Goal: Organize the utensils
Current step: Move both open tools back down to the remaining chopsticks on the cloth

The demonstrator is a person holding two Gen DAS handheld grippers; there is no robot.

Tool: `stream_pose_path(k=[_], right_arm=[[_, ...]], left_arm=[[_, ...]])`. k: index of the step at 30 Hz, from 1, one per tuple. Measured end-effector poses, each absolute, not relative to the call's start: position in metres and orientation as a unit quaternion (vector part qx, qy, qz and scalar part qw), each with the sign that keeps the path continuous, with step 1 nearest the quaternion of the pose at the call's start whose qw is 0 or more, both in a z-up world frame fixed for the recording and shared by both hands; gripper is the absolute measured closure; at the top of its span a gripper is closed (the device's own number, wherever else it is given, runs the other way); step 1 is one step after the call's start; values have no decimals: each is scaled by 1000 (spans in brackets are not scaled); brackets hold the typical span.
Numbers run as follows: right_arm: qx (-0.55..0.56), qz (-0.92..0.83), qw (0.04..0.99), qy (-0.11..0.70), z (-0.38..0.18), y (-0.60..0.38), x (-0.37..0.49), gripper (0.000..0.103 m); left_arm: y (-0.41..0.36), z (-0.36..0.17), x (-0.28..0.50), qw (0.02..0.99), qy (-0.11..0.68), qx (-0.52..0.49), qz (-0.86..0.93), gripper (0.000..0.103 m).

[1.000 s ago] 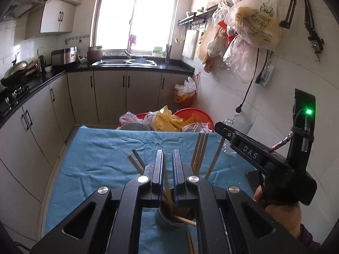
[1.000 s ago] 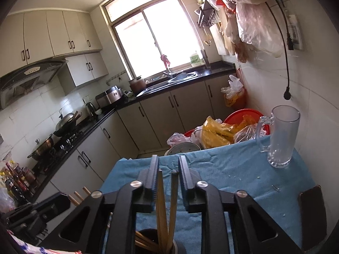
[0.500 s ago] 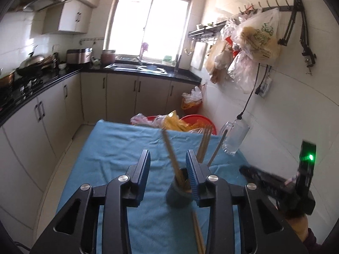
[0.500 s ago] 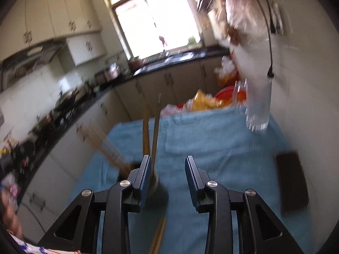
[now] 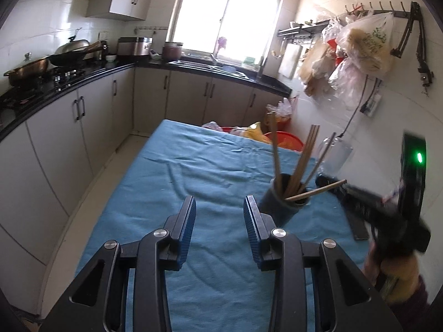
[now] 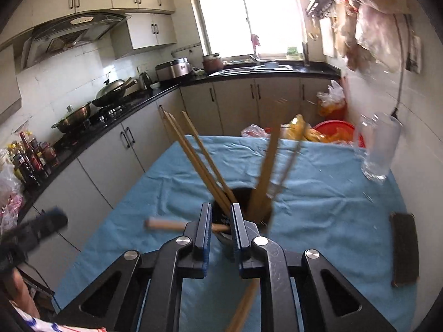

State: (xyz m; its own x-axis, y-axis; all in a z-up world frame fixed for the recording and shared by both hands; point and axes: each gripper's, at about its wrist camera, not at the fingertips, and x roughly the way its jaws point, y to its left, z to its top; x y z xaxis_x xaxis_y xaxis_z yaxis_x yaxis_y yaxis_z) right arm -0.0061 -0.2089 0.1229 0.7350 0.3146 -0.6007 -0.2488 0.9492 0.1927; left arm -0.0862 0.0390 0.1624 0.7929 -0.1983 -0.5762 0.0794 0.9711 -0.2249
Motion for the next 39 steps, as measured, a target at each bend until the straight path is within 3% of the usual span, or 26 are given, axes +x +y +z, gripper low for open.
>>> stream_pose_path(k=[11,15,18,26,34,39], right_arm=[[58,168,917,357,119,-151,49,88],[77,162,929,325,144,-171,42,73],[67,152,932,323,151,-189,26,73],[-2,305,854,422,120,-173,-2,74],[-6,254,893,372,144,-153,44,74],[59,283,888,358,157,-186,9,58]], left_arm=[[64,146,-88,937,324,-118,-55,69],[66,144,-90,939,320,-116,-50,69],[66,140,-90,936,326,-123,-53,69],[57,129,-87,929,343,-130,-59,69],[43,139,-96,936,330,-103,-63,67],[43,132,-94,935,336,-99,-61,64]])
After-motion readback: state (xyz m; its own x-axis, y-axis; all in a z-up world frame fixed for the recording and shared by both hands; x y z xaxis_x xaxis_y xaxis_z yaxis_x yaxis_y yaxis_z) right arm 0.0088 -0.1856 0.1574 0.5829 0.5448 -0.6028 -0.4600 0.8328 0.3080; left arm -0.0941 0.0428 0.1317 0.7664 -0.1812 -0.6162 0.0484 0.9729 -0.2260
